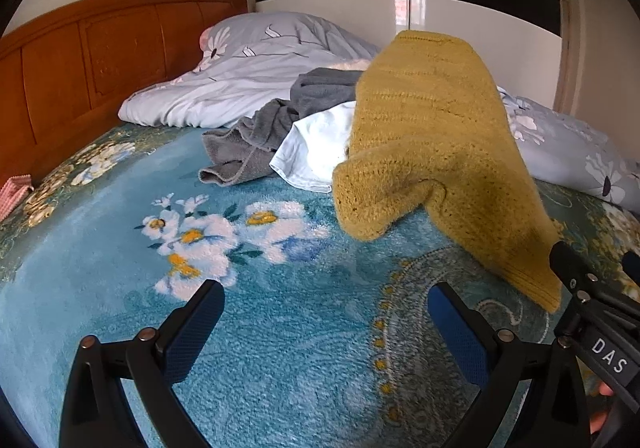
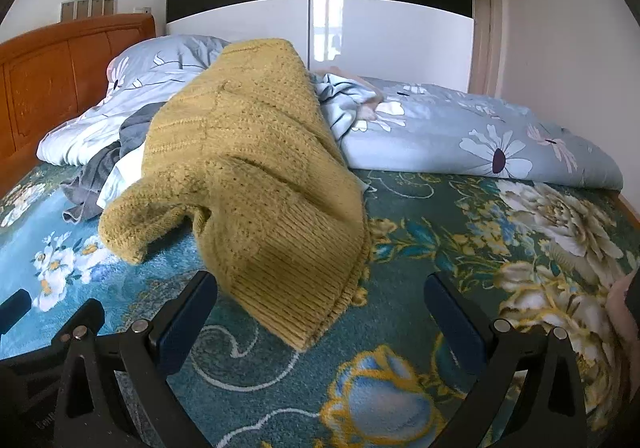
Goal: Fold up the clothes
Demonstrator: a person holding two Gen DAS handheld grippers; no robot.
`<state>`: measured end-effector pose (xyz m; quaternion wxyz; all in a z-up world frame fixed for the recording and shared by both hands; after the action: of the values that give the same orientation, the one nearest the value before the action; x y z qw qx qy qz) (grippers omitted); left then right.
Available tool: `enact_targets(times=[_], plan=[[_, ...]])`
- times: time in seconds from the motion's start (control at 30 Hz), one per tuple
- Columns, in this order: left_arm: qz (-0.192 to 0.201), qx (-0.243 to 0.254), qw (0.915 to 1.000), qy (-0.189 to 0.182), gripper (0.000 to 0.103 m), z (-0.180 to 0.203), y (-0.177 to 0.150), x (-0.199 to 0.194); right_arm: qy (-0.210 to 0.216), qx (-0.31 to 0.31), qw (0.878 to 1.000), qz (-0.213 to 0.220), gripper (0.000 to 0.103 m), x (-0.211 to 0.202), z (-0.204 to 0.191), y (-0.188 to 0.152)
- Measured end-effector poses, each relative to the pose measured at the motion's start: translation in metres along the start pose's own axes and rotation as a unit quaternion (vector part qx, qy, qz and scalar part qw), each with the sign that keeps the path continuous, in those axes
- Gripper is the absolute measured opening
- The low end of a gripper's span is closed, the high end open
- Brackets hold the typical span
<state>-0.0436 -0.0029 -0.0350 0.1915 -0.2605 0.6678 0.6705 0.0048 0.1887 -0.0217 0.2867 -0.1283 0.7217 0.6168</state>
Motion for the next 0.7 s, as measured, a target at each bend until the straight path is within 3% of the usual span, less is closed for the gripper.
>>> enact_targets(times=[0.53,0.7], plan=[[0.039,-0.032,0.9987,0.001,0.103,-0.013,0.001,-0.013,-0.038,-0.018,0.999,0.001,0.103,0.002,0.004,0.001],[0.029,-0.047,0.9984,-0.009,0.103,-0.017,-0.001,-0.01,-0.034,-0.016,0.999,0.001,0.103,0.002,0.004,0.001]])
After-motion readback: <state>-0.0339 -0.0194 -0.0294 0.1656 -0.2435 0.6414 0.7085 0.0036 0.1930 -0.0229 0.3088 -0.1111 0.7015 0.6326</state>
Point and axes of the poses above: each gripper's, at about its wrist camera, not at the fingertips, and x roughly the way its jaws point, z to its right, y to its top, the point moved 6 cm from there along x, roughly the way its jaws point, and after that the axes turned 6 degrees about y, right-handed, at the moved point
